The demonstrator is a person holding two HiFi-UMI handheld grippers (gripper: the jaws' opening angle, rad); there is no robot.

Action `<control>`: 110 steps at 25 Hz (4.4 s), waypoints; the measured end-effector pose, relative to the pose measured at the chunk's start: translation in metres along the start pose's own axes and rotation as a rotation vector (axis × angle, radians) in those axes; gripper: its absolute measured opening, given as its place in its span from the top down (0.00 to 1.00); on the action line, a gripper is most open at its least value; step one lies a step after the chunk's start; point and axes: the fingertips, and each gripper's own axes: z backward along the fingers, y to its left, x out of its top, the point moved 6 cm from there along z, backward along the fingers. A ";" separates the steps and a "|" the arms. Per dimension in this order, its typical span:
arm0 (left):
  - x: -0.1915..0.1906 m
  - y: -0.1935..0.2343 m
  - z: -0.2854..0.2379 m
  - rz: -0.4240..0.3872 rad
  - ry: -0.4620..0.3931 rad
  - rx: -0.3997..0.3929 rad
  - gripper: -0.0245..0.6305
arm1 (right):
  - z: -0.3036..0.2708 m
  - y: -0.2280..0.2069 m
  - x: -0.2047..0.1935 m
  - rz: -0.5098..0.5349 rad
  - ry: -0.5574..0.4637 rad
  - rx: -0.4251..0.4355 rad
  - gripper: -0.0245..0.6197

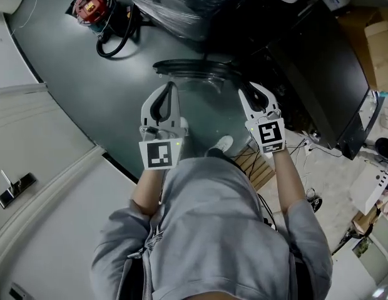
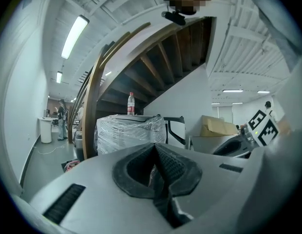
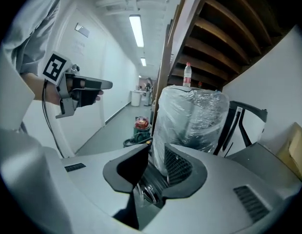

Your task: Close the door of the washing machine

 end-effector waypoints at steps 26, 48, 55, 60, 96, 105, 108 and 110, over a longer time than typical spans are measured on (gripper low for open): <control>-0.050 0.091 0.025 0.027 0.110 0.161 0.96 | -0.188 0.031 -0.074 0.516 0.410 0.384 0.80; -0.072 0.113 0.038 0.035 0.148 0.168 0.96 | -0.252 0.029 -0.124 0.631 0.698 0.501 0.78; -0.073 0.111 0.039 0.031 0.148 0.151 0.96 | -0.245 0.038 -0.125 0.674 0.687 0.504 0.78; -0.073 0.106 0.039 0.030 0.153 0.132 0.96 | -0.235 0.048 -0.129 0.721 0.678 0.533 0.78; -0.077 0.032 0.043 -0.004 0.157 -0.050 0.96 | -0.129 0.096 -0.176 0.840 0.614 0.504 0.77; -0.077 0.017 0.044 -0.015 0.161 -0.089 0.96 | -0.108 0.097 -0.184 0.667 0.639 0.524 0.72; -0.076 0.011 0.044 -0.019 0.157 -0.106 0.96 | -0.100 0.097 -0.187 0.636 0.645 0.534 0.70; -0.075 0.008 0.043 -0.020 0.158 -0.116 0.96 | -0.097 0.096 -0.188 0.620 0.655 0.545 0.70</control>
